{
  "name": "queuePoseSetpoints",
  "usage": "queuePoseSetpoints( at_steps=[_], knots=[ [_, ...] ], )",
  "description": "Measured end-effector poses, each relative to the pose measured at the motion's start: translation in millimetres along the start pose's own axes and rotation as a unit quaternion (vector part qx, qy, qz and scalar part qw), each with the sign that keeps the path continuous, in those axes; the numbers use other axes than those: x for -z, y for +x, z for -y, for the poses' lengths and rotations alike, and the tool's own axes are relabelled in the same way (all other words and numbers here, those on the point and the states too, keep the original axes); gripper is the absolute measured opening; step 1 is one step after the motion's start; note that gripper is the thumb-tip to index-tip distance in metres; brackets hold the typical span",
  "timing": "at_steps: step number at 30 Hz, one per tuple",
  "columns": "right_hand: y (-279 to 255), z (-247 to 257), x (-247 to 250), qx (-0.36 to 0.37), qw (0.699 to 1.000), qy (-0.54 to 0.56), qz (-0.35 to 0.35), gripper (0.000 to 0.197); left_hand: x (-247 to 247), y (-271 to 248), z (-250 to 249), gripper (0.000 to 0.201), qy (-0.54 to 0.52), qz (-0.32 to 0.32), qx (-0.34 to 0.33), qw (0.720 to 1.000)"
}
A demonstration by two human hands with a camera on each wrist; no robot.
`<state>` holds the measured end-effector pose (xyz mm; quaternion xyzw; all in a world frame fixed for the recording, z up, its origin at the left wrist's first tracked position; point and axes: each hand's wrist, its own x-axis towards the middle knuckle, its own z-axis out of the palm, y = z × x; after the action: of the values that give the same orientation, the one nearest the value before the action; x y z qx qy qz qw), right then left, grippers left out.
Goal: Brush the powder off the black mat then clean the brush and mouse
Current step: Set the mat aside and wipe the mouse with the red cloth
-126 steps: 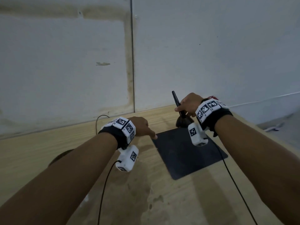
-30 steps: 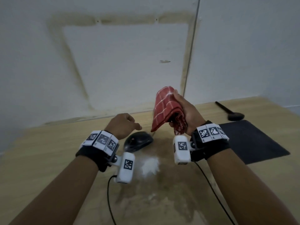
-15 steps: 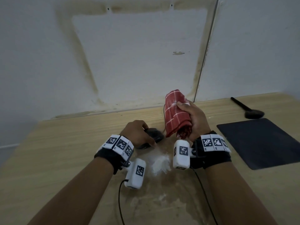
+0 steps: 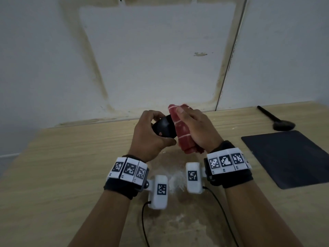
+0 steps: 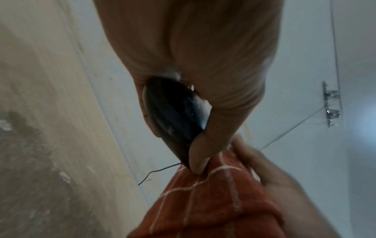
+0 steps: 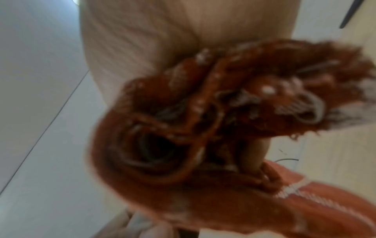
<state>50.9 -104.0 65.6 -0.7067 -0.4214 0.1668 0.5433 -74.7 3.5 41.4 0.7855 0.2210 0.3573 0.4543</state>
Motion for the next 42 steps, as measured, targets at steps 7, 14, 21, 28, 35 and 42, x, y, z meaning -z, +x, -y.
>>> queuePoseSetpoints(
  at_steps=[7,14,21,28,35,42],
  knots=[
    [1.8,-1.4,-7.8,0.036,0.996,0.056,-0.066,0.019,-2.6,-11.9,-9.7,0.066,0.015,-0.005,-0.077,0.997],
    [-0.5,-3.3,-8.6,0.034,0.979,0.183,-0.086,0.017,14.2,-13.4,-10.9,0.073,-0.031,0.018,-0.039,0.999],
    [0.4,8.2,-5.4,0.028,0.985,0.162,-0.060,0.013,15.7,-10.8,-19.9,0.071,0.001,0.030,-0.055,0.998],
    [-1.0,-1.2,-8.6,0.020,0.983,0.182,-0.029,0.023,20.5,-14.6,-10.3,0.076,-0.058,0.019,0.012,0.998],
    [-2.0,0.4,-8.6,0.031,0.982,0.143,-0.116,0.013,19.8,-15.2,-18.6,0.075,-0.055,0.033,0.020,0.998],
    [-6.3,3.2,-29.8,0.060,0.989,0.082,-0.103,0.038,20.2,-16.3,-19.0,0.065,-0.193,0.013,0.086,0.977]
  ],
)
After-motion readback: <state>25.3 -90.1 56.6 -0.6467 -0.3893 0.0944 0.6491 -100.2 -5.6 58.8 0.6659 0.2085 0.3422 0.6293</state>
